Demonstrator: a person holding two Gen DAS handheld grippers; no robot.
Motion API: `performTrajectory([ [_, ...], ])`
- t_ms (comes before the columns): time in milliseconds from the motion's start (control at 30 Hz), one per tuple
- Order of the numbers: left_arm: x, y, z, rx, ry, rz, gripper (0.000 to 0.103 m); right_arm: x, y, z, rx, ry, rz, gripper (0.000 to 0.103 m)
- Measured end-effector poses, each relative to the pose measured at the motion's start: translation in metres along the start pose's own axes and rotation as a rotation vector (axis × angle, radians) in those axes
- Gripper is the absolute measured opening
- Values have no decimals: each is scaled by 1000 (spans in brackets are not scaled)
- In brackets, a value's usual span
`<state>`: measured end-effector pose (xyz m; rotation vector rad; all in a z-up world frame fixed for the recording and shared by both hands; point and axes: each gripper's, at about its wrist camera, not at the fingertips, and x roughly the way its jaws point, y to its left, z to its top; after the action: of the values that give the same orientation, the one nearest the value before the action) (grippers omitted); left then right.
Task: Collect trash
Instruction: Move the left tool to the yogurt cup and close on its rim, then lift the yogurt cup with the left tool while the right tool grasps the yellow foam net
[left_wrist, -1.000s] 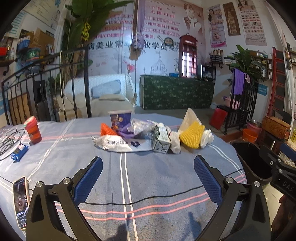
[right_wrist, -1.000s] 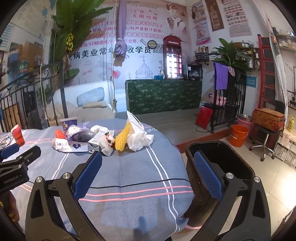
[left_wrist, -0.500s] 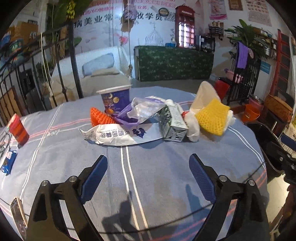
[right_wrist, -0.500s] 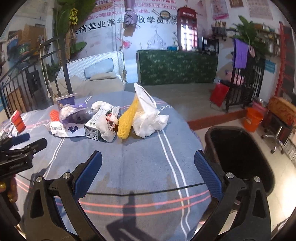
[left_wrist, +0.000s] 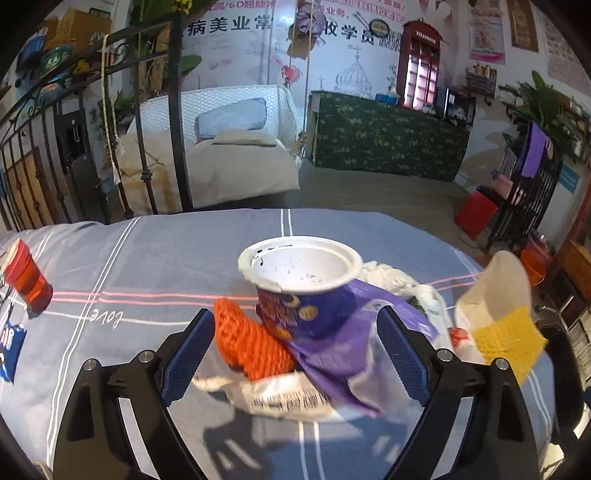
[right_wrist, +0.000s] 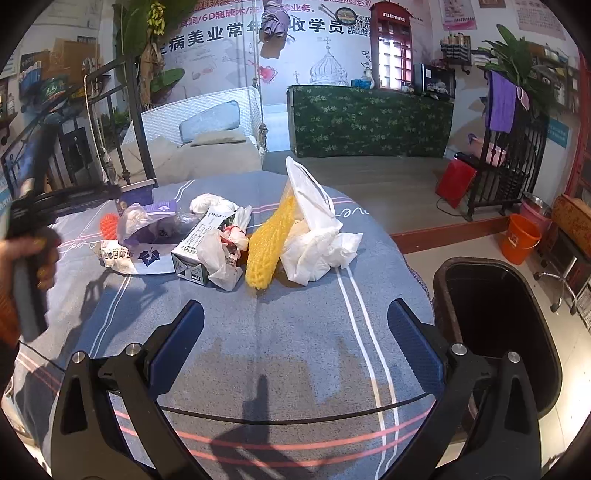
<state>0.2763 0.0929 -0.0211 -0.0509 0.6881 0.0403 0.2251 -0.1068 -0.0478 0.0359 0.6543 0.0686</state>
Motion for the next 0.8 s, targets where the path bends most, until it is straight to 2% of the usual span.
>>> performTrajectory([
  [167,28,-6,5,56,35,24,88,3,-5,-3,10,28,-4,98],
  [267,40,-4,10,35,72,-12,88,4,-7,-3,18,36,-5,98],
  [433,53,-5,15,35,97,-23,88,7,-4,0,6,40,-7,98],
  [467,56,-4,16,37,98,-19,86,8,-3,0,0,42,-9,98],
  [533,57,-5,15,49,100,-8,71,11,-2,2,-7,51,-11,98],
  [567,58,-4,14,46,104,-4,71,11,-2,2,-5,51,-8,98],
  [800,45,-2,15,14,41,20,70,17,-3,10,-14,50,-4,98],
])
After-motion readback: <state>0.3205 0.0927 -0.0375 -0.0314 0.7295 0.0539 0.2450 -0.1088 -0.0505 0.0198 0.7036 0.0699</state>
